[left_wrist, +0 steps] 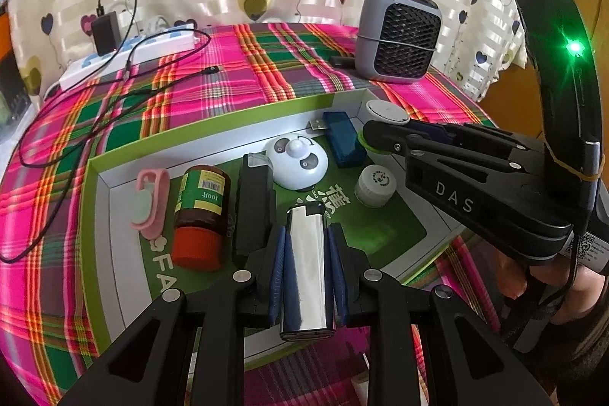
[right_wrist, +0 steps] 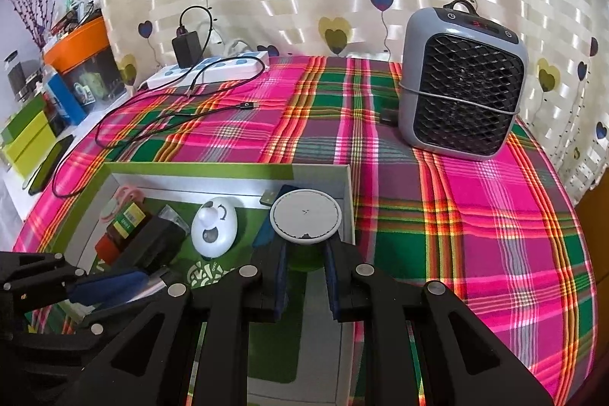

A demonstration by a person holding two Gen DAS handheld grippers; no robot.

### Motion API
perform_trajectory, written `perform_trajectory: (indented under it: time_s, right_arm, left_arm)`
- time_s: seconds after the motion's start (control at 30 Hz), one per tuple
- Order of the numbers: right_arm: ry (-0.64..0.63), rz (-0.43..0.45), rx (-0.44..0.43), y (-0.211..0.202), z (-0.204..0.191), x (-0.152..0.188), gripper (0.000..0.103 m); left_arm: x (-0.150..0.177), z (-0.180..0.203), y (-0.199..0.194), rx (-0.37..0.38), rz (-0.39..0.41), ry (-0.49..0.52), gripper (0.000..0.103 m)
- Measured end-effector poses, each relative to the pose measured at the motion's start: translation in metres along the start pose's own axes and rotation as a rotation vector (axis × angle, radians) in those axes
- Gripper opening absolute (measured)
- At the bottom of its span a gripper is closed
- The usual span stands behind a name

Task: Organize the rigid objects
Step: 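Carry the silver lighter with the left tool while the right tool carries the green container over the box, then lower the silver lighter into the box and open the left tool while the right tool releases the green container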

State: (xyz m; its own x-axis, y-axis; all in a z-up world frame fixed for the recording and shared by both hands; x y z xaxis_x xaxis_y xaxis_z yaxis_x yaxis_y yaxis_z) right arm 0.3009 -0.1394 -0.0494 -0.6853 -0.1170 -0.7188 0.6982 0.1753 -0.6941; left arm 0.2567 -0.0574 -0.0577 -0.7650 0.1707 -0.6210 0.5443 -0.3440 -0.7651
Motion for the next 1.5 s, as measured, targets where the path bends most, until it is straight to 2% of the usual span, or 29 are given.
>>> perform_trajectory:
  time_s: [0.57,0.63,0.7,0.8,1.5]
  right_arm:
    - [0.007,0.007,-0.002,-0.001,0.002,-0.001,0.020]
    - [0.012,0.009,-0.004,-0.002,0.002,-0.001,0.022]
    - [0.018,0.013,-0.008,-0.002,0.002,-0.001,0.031]
    - [0.016,0.012,-0.021,-0.003,-0.001,0.000,0.036]
    - [0.024,0.036,-0.008,-0.012,0.001,-0.001,0.036]
  left_arm:
    - [0.002,-0.001,0.005,-0.003,-0.014,-0.010,0.022]
    - [0.001,-0.001,0.005,-0.002,-0.013,-0.009,0.022]
    - [0.001,0.000,0.005,0.003,-0.008,-0.006,0.022]
    - [0.001,0.000,0.004,0.001,-0.005,-0.003,0.026]
    - [0.000,0.004,-0.007,0.003,0.022,0.004,0.029]
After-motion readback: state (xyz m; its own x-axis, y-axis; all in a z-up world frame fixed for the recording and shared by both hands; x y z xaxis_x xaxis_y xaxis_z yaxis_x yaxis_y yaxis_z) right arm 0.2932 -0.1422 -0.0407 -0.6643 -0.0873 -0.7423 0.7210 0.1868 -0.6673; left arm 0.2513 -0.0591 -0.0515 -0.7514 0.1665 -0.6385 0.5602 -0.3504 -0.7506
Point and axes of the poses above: each gripper's, at about its wrist camera, not at the fingertips, and y roughly the way its jaws point, z to its right, x to its underside, the point moved 10 cm from there along y, roughly the way its jaws point, and after that the axes turned 4 degrees about x, right-handed, at the moved point
